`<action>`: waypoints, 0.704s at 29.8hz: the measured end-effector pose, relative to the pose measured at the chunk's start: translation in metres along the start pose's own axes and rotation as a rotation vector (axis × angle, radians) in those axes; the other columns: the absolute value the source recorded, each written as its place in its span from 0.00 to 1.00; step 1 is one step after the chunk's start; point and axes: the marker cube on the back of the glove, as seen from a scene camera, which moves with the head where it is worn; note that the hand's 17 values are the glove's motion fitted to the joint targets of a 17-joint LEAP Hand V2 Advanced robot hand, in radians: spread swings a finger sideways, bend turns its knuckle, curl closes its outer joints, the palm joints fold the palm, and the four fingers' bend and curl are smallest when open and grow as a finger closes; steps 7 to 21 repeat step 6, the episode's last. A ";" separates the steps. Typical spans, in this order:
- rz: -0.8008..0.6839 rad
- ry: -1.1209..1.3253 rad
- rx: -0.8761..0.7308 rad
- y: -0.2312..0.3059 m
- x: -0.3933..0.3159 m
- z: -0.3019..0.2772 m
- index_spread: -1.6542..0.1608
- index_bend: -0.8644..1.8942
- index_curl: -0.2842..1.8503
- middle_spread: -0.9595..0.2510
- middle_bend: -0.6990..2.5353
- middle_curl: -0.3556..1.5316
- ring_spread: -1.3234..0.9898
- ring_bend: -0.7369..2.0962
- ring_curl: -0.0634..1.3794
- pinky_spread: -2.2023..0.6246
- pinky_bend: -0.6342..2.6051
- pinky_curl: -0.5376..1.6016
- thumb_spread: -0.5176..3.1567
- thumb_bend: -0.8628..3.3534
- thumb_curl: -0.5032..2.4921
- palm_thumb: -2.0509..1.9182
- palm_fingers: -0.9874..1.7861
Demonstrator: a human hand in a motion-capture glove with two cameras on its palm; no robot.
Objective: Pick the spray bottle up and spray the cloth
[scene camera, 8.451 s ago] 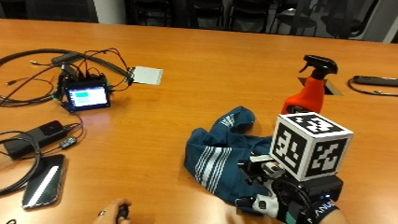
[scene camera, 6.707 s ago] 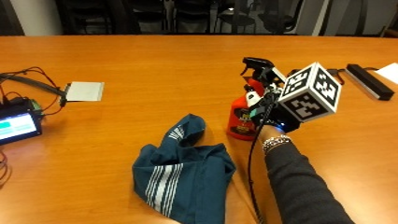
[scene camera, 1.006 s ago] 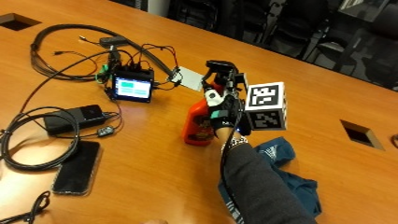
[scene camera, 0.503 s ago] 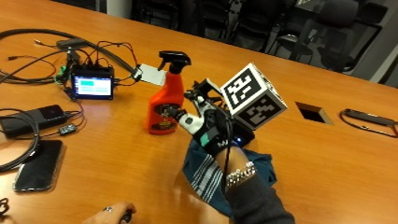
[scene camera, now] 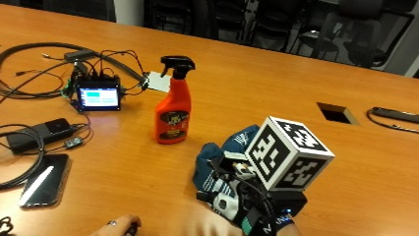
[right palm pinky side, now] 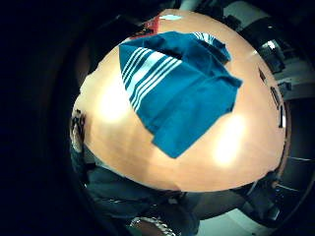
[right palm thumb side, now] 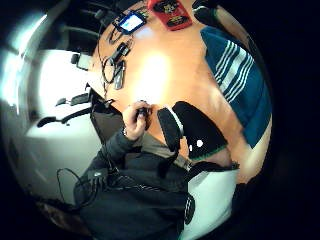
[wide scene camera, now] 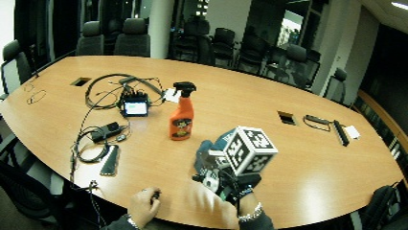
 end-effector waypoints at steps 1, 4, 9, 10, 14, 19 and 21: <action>0.007 -0.002 -0.002 0.003 0.002 0.001 0.70 0.40 0.31 0.75 0.27 0.39 0.57 0.32 0.25 0.87 0.25 0.40 0.46 0.20 0.28 0.67 0.51; 0.018 0.010 -0.016 0.003 0.007 0.001 0.69 0.40 0.31 0.75 0.27 0.39 0.57 0.32 0.25 0.88 0.25 0.40 0.46 0.20 0.28 0.67 0.51; 0.018 0.019 -0.021 0.001 0.008 0.000 0.69 0.40 0.31 0.75 0.27 0.39 0.57 0.32 0.24 0.88 0.25 0.40 0.47 0.20 0.28 0.67 0.51; 0.018 0.019 -0.021 0.001 0.008 0.000 0.69 0.40 0.31 0.75 0.27 0.39 0.57 0.32 0.24 0.88 0.25 0.40 0.47 0.20 0.28 0.67 0.51; 0.018 0.019 -0.021 0.001 0.008 0.000 0.69 0.40 0.31 0.75 0.27 0.39 0.57 0.32 0.24 0.88 0.25 0.40 0.47 0.20 0.28 0.67 0.51; 0.018 0.019 -0.021 0.001 0.008 0.000 0.69 0.40 0.31 0.75 0.27 0.39 0.57 0.32 0.24 0.88 0.25 0.40 0.47 0.20 0.28 0.67 0.51; 0.018 0.019 -0.021 0.001 0.008 0.000 0.69 0.40 0.31 0.75 0.27 0.39 0.57 0.32 0.24 0.88 0.25 0.40 0.47 0.20 0.28 0.67 0.51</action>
